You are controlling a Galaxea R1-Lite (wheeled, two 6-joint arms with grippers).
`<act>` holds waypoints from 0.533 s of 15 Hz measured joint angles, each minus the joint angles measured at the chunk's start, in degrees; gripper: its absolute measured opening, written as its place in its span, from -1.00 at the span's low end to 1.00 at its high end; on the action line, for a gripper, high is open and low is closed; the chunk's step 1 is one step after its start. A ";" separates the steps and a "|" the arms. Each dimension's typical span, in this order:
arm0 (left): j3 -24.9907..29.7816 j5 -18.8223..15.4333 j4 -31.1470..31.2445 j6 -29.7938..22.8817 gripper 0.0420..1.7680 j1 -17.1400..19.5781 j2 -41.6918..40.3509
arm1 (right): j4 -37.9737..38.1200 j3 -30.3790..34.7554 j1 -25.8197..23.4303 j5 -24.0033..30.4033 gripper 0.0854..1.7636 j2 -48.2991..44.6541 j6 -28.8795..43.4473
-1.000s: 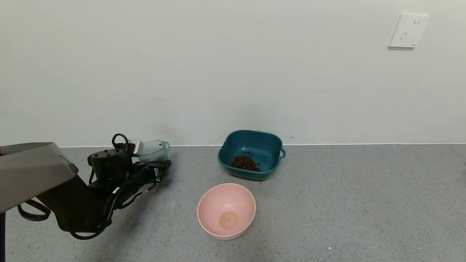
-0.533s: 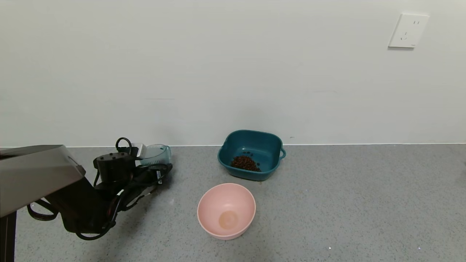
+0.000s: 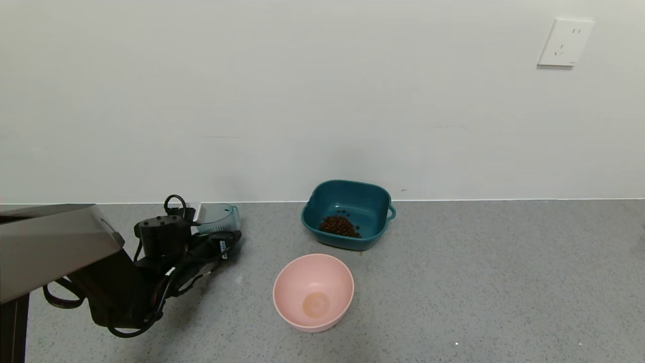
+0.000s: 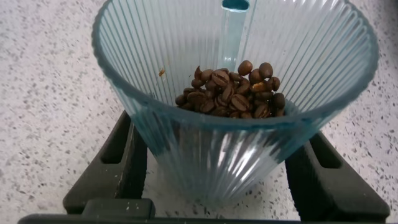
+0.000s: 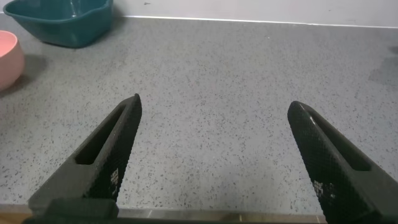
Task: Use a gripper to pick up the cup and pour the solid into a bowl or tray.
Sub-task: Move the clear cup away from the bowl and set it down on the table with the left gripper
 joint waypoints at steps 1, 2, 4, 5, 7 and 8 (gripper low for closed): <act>0.20 -0.02 -0.06 0.00 0.42 -0.06 0.01 | -0.02 0.00 0.00 0.00 0.94 0.02 0.00; 0.30 0.00 -0.09 0.00 0.42 -0.11 0.01 | -0.02 0.00 0.00 0.00 0.94 0.02 -0.01; 0.52 0.35 -0.17 0.06 0.42 -0.33 0.01 | -0.02 0.00 0.00 0.00 0.94 0.02 -0.04; 0.60 1.06 -0.17 0.15 0.42 -0.46 0.09 | 0.00 0.00 0.00 0.00 0.94 0.00 -0.01; 0.66 1.40 -0.15 0.22 0.57 -0.55 0.23 | 0.00 0.02 0.00 0.00 0.94 0.02 -0.04; 0.82 1.43 0.05 0.26 0.62 -0.55 0.22 | -0.02 0.02 0.00 0.00 0.94 0.02 -0.04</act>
